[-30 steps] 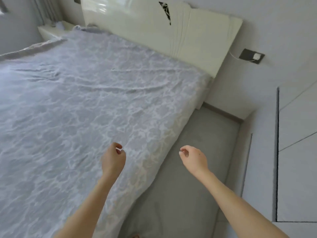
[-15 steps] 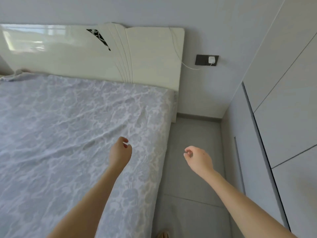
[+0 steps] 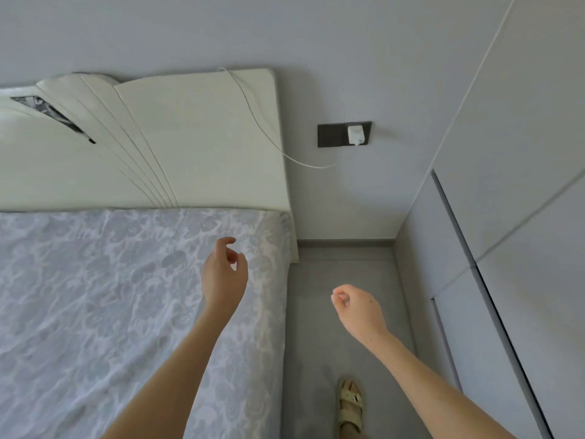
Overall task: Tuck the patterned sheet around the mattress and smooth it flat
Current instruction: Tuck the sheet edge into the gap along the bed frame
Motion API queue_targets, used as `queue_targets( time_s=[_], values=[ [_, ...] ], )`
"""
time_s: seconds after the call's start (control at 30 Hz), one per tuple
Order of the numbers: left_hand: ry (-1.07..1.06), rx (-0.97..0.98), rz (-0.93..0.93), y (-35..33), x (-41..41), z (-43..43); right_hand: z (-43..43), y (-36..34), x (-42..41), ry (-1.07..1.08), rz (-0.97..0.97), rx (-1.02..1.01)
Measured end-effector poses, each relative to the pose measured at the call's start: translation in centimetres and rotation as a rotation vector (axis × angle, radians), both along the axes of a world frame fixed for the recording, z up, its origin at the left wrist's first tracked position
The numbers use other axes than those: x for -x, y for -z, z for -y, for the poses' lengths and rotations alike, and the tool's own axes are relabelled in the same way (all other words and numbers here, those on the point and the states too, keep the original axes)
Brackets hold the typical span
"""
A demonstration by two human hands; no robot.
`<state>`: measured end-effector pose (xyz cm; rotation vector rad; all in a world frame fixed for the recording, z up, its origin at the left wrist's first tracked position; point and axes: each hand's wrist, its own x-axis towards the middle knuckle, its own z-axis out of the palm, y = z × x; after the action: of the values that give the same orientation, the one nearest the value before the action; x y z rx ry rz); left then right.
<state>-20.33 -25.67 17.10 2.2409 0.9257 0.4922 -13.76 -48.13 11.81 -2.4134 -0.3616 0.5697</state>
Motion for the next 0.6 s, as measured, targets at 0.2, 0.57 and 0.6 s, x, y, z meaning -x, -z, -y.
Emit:
queue_targets(
  time_s=[0.2,0.57,0.6],
  values=[
    [0.031,-0.136,-0.179,6.1,-7.8,-7.1,-8.8,3.9,-10.2,0.014,-0.08,-0.099],
    [0.467,-0.334,-0.566,19.9,-20.8,-19.5,-23.9,17.0,-20.7,0.082,-0.342,-0.252],
    [0.501,-0.344,-0.603,21.2,-21.8,-20.2,-25.0,18.3,-21.1,0.064,-0.357,-0.253]
  ],
)
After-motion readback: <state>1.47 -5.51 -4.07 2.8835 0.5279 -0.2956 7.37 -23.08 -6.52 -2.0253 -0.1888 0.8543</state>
